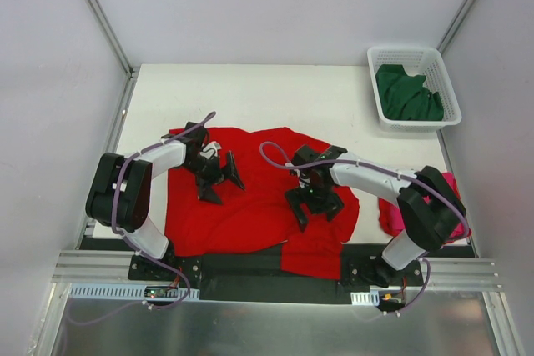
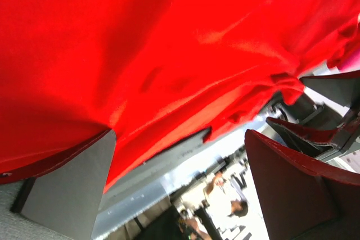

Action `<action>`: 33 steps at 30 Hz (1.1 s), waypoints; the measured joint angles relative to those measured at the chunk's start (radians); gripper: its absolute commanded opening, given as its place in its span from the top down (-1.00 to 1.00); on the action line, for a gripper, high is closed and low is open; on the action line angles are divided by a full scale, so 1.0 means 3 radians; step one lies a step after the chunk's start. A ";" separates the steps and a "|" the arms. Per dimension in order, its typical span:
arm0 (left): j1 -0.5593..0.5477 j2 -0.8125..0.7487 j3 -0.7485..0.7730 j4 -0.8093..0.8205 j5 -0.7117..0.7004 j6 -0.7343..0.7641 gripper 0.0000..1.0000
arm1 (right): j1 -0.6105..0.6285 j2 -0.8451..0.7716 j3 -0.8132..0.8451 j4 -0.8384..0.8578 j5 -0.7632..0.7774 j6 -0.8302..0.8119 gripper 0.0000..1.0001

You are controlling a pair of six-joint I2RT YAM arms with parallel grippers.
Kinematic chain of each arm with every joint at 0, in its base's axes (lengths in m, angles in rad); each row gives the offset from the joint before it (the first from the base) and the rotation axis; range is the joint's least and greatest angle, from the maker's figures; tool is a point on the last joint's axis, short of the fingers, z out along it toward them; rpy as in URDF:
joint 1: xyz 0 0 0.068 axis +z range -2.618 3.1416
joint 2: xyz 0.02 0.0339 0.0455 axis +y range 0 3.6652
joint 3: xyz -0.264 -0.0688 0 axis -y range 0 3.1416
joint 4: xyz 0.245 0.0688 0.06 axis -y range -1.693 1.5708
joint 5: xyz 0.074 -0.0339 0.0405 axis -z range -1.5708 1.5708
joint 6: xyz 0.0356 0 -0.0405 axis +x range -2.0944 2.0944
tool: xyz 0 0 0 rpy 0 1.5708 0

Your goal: Fold and stack the t-shirts

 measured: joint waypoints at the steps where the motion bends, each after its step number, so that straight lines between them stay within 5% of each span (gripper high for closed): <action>1: 0.0000 0.0000 -0.0020 -0.0004 0.0051 0.0003 -0.99 | 0.0024 -0.0070 -0.0003 -0.0078 0.0018 0.0004 -0.92; 16: 0.0000 -0.0329 -0.0036 -0.0308 0.0141 0.0014 -0.98 | 0.0106 -0.0546 0.0225 -0.0718 0.0437 -0.0028 -0.92; 24: -0.0020 -0.0364 0.0894 -0.0692 -0.1092 -0.0008 -0.98 | -0.0065 0.0331 0.1025 -0.0277 0.0601 -0.0150 -0.93; 29: -0.0019 0.0259 0.1484 -0.0975 -0.1850 0.0154 -0.98 | -0.0243 0.1223 0.1354 -0.0100 0.0729 -0.0242 -0.93; 33: -0.0020 0.0697 0.1614 -0.1139 -0.2169 0.0328 -0.99 | -0.0373 0.1400 0.1507 -0.0163 0.0764 -0.0285 -0.92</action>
